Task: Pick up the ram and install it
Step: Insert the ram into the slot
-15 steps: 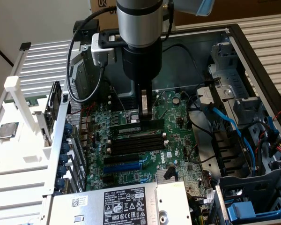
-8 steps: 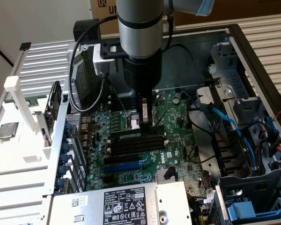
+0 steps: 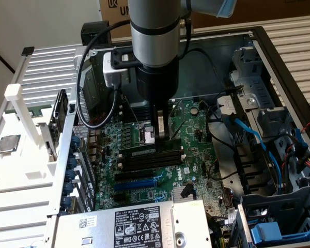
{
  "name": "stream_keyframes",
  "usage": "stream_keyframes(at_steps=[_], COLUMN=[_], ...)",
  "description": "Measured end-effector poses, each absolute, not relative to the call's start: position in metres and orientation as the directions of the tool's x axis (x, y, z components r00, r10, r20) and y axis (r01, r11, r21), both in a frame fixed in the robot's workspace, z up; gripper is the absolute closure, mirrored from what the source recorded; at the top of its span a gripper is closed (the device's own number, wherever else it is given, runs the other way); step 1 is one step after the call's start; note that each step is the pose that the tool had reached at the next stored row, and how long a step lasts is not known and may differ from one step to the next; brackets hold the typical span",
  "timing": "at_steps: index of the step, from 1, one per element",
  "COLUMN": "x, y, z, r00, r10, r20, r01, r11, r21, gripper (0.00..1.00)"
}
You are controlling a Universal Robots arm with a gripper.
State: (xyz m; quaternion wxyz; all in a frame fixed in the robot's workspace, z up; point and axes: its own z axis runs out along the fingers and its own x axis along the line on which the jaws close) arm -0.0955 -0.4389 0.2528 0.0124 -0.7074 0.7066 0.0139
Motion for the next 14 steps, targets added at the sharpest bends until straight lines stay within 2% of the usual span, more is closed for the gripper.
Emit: stream_keyframes(at_steps=[14], x=[-0.0967], y=[-0.4404], z=[0.2472], r00=[-0.017], r10=[-0.999], r20=[-0.038], r01=[-1.0], r11=[0.017], r21=[0.011], gripper=[0.88])
